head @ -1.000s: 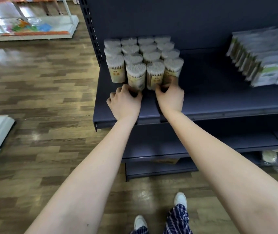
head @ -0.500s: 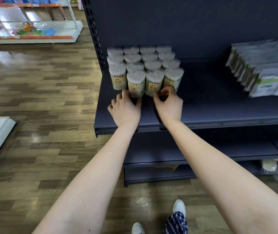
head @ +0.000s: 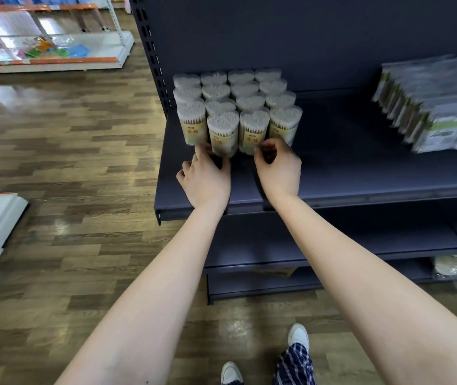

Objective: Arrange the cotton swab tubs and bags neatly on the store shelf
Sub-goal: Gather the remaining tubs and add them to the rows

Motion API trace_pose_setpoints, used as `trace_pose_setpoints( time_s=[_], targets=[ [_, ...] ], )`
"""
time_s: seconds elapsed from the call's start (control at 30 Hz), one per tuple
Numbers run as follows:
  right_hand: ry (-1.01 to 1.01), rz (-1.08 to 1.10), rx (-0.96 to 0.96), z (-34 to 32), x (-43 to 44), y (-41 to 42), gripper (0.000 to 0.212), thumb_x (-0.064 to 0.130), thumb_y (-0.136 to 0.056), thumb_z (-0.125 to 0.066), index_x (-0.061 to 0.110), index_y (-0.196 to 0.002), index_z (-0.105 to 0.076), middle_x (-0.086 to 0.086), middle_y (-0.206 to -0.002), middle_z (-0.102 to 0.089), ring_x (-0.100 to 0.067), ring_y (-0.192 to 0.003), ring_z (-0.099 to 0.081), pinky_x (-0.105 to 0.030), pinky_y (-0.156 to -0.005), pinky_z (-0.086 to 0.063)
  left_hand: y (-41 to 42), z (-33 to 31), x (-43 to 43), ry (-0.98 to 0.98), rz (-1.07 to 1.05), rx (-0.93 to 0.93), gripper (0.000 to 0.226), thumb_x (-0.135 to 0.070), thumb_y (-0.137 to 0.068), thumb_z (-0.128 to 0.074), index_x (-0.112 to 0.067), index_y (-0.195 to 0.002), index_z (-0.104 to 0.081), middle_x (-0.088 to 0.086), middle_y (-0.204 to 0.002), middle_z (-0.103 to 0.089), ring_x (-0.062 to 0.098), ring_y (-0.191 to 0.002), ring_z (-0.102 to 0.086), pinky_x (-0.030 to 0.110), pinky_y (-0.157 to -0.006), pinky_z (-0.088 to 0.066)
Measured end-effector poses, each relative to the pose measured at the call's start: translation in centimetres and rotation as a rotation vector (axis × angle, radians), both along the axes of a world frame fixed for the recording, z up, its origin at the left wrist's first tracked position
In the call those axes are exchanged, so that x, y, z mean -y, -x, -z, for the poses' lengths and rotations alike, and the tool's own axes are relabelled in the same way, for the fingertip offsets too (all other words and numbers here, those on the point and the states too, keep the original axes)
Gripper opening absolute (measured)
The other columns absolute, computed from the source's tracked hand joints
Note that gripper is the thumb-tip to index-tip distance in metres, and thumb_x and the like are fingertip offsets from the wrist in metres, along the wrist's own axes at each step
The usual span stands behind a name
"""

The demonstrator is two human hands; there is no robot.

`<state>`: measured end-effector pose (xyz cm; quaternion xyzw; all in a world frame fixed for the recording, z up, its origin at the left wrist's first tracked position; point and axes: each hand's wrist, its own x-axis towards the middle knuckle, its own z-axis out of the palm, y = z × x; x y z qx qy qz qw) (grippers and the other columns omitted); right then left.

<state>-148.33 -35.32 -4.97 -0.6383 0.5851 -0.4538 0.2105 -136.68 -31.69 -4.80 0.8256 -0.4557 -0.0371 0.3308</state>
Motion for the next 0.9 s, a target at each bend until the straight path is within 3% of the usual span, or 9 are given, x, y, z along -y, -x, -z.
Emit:
trace_pose_setpoints(
  time_s=[0.23,0.4,0.53,0.7,0.9],
  targets=[
    [0.053,0.019,0.071,0.1,0.0,0.0,0.013,0.021,-0.084,-0.063,0.011,-0.092,-0.062,-0.001,-0.090,-0.066,-0.013,-0.081,-0.060,-0.020,-0.069,-0.043,0.2,-0.3,-0.7,0.135,0.036,-0.033,0.036,-0.030,-0.082,-0.056,-0.013,-0.113,-0.050,0.002,-0.112,-0.062,0.026,-0.109,-0.054,0.038,-0.090,-0.035],
    [-0.059,-0.090,0.061,-0.7,-0.4,0.7,0.015,0.020,-0.084,-0.063,0.009,-0.095,-0.062,-0.003,-0.093,-0.068,-0.012,-0.084,-0.060,-0.012,-0.068,-0.036,0.4,-0.2,-1.5,0.118,0.250,0.031,0.031,-0.026,-0.084,-0.055,-0.008,-0.109,-0.050,0.010,-0.107,-0.062,0.032,-0.105,-0.054,0.040,-0.086,-0.039],
    [-0.083,-0.198,0.039,-2.1,-1.0,2.5,0.018,0.017,-0.082,-0.065,0.008,-0.097,-0.062,-0.004,-0.094,-0.069,-0.012,-0.084,-0.060,-0.015,-0.072,-0.041,1.4,-1.8,-1.8,0.155,0.390,-0.033,0.030,-0.021,-0.084,-0.057,-0.008,-0.111,-0.052,0.009,-0.109,-0.061,0.031,-0.105,-0.054,0.041,-0.087,-0.042],
    [-0.019,-0.110,0.100,-5.1,0.7,8.2,0.016,0.019,-0.080,-0.066,0.012,-0.094,-0.063,-0.001,-0.088,-0.069,-0.011,-0.080,-0.061,-0.024,-0.077,-0.048,6.2,-5.7,-0.1,0.189,0.518,-0.132,0.027,-0.013,-0.083,-0.057,-0.009,-0.110,-0.054,0.002,-0.094,-0.063,0.019,-0.087,-0.058,0.023,-0.072,-0.038],
    [0.026,-0.027,0.055,-7.0,3.6,20.2,0.018,0.020,-0.082,-0.065,0.009,-0.096,-0.063,-0.006,-0.085,-0.069,-0.017,-0.081,-0.062,-0.023,-0.075,-0.044,17.2,-7.0,2.7,0.242,0.603,-0.226,0.022,-0.011,-0.083,-0.057,-0.012,-0.105,-0.057,-0.004,-0.088,-0.062,0.015,-0.081,-0.060,0.028,-0.077,-0.047]
  ],
)
